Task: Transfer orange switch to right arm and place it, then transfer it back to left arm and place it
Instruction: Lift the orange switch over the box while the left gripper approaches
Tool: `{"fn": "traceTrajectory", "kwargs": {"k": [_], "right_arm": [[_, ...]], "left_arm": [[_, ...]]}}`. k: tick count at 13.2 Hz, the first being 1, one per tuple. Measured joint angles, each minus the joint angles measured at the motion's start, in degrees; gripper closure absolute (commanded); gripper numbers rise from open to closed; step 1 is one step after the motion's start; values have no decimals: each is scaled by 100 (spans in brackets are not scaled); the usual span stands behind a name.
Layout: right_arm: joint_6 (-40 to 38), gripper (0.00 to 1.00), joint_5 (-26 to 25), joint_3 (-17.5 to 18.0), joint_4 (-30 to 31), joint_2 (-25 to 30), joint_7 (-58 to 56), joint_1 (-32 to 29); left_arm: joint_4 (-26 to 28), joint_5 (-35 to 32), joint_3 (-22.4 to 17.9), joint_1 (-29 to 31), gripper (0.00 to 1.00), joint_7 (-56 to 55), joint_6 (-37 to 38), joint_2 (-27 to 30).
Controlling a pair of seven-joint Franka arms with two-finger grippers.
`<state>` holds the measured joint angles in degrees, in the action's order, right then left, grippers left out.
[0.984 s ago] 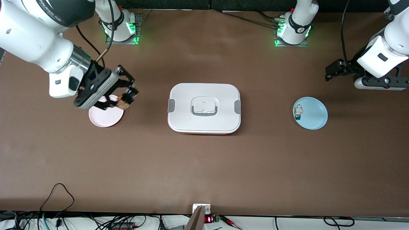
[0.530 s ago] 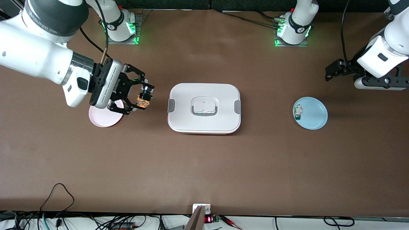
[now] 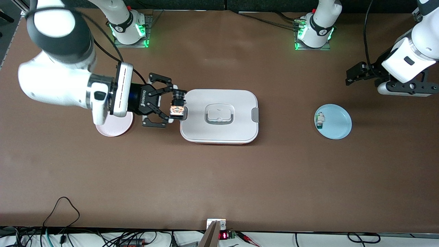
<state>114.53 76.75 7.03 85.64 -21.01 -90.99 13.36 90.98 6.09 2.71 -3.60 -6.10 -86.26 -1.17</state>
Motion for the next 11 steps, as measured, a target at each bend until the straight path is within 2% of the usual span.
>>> {"fn": "traceTrajectory", "kwargs": {"k": [1,3,5,8,11], "right_arm": [[0,66,382,1,-1,-127,-329,49],[64,66,707,2,-4,-314,-618,199],[355,66,962,10,-7,-406,-643,419],[825,67,1630,23,-9,-532,-661,812],[1219,68,1770,173,-27,-567,-644,1004]], "left_arm": [[-1,233,-2,4,0,0,114,0],[1,917,-2,7,0,0,361,-26],[6,1867,-6,10,0,0,525,-150],[16,3260,-26,41,0,-36,544,-479],[38,4698,-52,258,0,-78,544,-902]]}}
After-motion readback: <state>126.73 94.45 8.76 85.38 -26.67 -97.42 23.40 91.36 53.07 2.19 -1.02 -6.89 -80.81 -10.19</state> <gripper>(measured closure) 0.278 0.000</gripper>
